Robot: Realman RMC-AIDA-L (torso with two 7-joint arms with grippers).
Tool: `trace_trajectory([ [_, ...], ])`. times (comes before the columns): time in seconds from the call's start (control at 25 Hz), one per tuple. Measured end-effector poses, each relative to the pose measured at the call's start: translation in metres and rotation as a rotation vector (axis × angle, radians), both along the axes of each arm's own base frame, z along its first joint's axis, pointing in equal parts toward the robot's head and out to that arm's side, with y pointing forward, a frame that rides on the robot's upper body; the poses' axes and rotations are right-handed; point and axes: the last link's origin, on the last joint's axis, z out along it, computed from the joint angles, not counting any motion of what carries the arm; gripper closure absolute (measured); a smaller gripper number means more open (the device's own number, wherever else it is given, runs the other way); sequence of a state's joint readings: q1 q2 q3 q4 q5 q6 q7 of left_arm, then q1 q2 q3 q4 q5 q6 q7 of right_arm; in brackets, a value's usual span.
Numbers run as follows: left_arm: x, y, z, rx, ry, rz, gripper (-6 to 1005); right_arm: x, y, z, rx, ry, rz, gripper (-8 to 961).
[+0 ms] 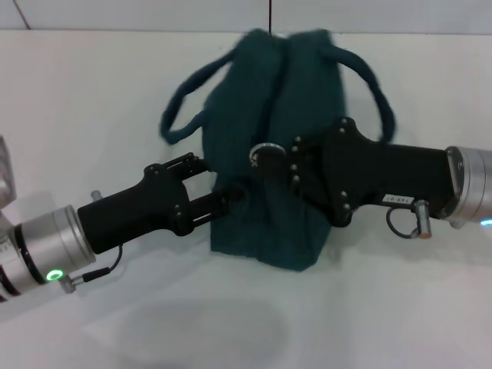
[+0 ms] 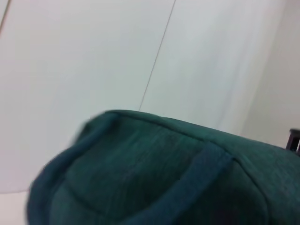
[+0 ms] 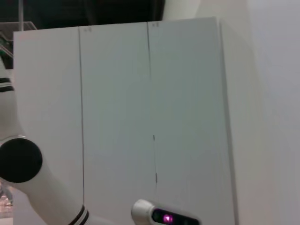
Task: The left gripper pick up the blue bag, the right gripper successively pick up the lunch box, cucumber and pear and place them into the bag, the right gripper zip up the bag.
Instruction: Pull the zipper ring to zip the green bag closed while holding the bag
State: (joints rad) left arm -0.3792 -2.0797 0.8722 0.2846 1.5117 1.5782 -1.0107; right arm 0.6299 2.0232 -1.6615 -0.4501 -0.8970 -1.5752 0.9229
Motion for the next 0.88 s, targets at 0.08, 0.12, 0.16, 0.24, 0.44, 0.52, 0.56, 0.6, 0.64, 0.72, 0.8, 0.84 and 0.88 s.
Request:
trace_trajectory([
  [0.08,0.001,0.004,-0.001,-0.019,0.014,0.001,361,-0.002,0.004,0.001,0.030,0.009,0.001,928],
  [0.12,0.000,0.004,-0.001,-0.025,0.018,0.004,361,-0.002,0.004,0.001,0.030,0.009,0.001,928],
  [0.16,0.000,0.003,-0.002,-0.025,0.020,0.007,362,-0.003,0.006,0.002,0.042,0.008,-0.003,928],
  [0.24,-0.002,0.001,-0.002,-0.024,0.018,0.016,362,-0.004,0.011,0.002,0.063,0.003,-0.016,928],
  [0.44,-0.003,-0.004,0.000,-0.020,-0.006,0.017,364,-0.002,0.016,0.003,0.080,-0.013,-0.032,928],
  [0.52,-0.003,-0.004,0.001,-0.016,-0.010,0.021,365,-0.001,0.016,0.003,0.081,-0.015,-0.035,927],
  [0.56,-0.004,-0.004,0.002,-0.013,-0.011,0.022,365,0.000,0.016,0.003,0.082,-0.015,-0.038,927],
  [0.6,-0.004,-0.004,0.003,-0.008,-0.012,0.024,365,0.001,0.016,0.004,0.083,-0.013,-0.041,927],
  [0.64,-0.004,-0.004,0.003,-0.005,-0.012,0.024,366,0.001,0.016,0.005,0.087,-0.008,-0.044,927],
  [0.72,-0.004,-0.003,0.004,-0.002,-0.012,0.020,366,0.003,0.017,0.008,0.097,0.004,-0.055,927],
  [0.8,-0.003,-0.003,0.003,-0.004,-0.009,0.016,367,0.004,0.017,0.011,0.106,0.014,-0.063,927],
  [0.84,-0.003,-0.003,0.003,-0.005,-0.008,0.015,367,0.004,0.018,0.012,0.109,0.018,-0.066,927],
  [0.88,-0.003,-0.003,0.003,-0.003,-0.006,0.015,368,0.005,0.018,0.013,0.112,0.025,-0.069,927],
])
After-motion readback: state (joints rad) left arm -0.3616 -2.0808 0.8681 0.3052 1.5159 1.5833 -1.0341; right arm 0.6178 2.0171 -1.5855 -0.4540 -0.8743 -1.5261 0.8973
